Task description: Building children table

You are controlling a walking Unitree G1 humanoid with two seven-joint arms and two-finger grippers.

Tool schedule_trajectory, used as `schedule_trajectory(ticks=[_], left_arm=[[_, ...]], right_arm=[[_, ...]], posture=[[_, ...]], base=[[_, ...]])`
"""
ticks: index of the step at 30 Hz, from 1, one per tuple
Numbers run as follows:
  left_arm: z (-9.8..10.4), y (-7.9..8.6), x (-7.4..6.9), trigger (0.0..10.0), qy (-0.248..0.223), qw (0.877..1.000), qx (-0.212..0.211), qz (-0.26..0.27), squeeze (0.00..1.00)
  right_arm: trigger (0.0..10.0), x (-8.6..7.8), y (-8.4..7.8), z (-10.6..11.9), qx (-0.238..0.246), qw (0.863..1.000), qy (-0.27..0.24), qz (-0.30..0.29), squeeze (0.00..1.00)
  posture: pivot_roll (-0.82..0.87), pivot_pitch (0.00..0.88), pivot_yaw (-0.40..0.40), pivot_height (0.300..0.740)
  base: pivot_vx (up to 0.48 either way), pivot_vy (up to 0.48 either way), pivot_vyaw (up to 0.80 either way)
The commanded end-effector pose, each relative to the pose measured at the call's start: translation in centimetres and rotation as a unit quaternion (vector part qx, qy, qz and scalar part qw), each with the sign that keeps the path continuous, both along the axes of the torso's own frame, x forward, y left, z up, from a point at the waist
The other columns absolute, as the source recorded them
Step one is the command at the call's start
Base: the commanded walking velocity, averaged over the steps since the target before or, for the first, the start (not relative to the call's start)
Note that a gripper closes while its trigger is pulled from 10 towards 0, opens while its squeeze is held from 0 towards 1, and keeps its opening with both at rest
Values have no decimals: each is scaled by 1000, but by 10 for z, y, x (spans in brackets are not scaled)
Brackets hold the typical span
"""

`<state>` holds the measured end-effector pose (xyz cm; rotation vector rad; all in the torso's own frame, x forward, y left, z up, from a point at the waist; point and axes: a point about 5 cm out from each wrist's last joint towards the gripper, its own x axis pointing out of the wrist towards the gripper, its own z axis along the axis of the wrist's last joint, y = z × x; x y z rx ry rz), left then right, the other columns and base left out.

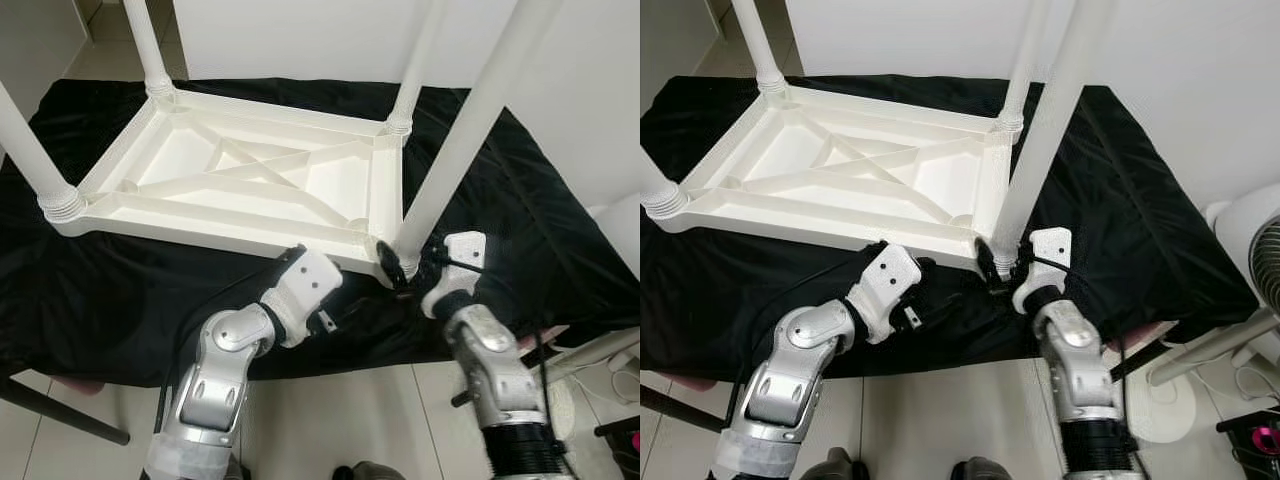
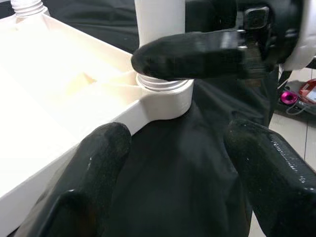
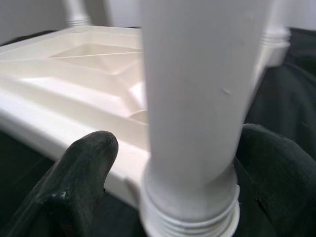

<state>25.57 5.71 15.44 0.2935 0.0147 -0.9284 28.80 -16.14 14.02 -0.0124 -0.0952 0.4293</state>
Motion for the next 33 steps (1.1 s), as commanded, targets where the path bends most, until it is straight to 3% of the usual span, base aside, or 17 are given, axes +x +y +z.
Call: schedule_trajectory(ticks=[1,4,9,10,12,14,16,17,18,19,20,31,32,33], left_arm=[[2,3,7,10000,-18,997,-12,79,0],[3,3,8,10000,-21,997,-10,76,0],[4,3,10,10000,-23,997,-10,75,0],[6,2,11,10000,-24,997,-11,75,0],[6,2,11,10000,-25,997,-12,76,0],[7,2,12,10000,-27,997,-12,76,0],[7,2,12,10000,-27,996,-13,79,0],[7,2,12,10000,-27,996,-13,79,0],[7,2,12,10000,-27,996,-13,79,0],[7,2,12,10000,-28,996,-13,80,0],[7,2,11,10000,-28,996,-13,82,0],[7,2,11,10000,-26,996,-14,84,0],[7,2,11,10000,-26,996,-14,82,0],[7,2,11,10000,-26,996,-14,82,0]], right_arm=[[10000,2,0,1,-12,999,-6,45,0],[10000,11,-4,4,-36,995,-7,92,0],[10000,21,-3,5,-65,991,-5,120,0],[10000,32,0,2,-98,986,-2,132,0],[10000,36,1,0,-104,985,4,135,0],[9412,39,3,-3,-118,982,13,148,0],[8039,40,5,-6,-123,980,21,156,0],[4510,40,5,-7,-125,979,23,158,0],[4510,40,5,-7,-125,979,23,158,0],[3686,40,4,-7,-126,978,25,163,0],[0,39,2,-9,-127,977,29,167,0],[0,37,-4,-14,-107,979,37,169,0],[10000,36,-3,-14,-85,984,38,152,0],[10000,36,-3,-14,-85,984,38,152,0]], posture=[[-65,50,-15,740],[-69,47,-7,740],[-69,45,-4,740],[-63,40,-5,740],[-61,39,-6,740],[-55,38,-8,740],[-54,39,-9,740],[-50,38,-11,740],[-50,38,-11,740],[-48,39,-13,740],[-46,40,-16,740],[-53,46,-15,740],[-61,48,-10,740],[-61,48,-10,740]], base=[[0,0,0],[0,0,0],[0,0,0],[0,0,0],[0,0,0],[0,0,0],[0,0,0],[0,0,0],[0,0,0],[0,0,0],[0,0,0],[0,0,0],[0,0,0],[0,0,0]])
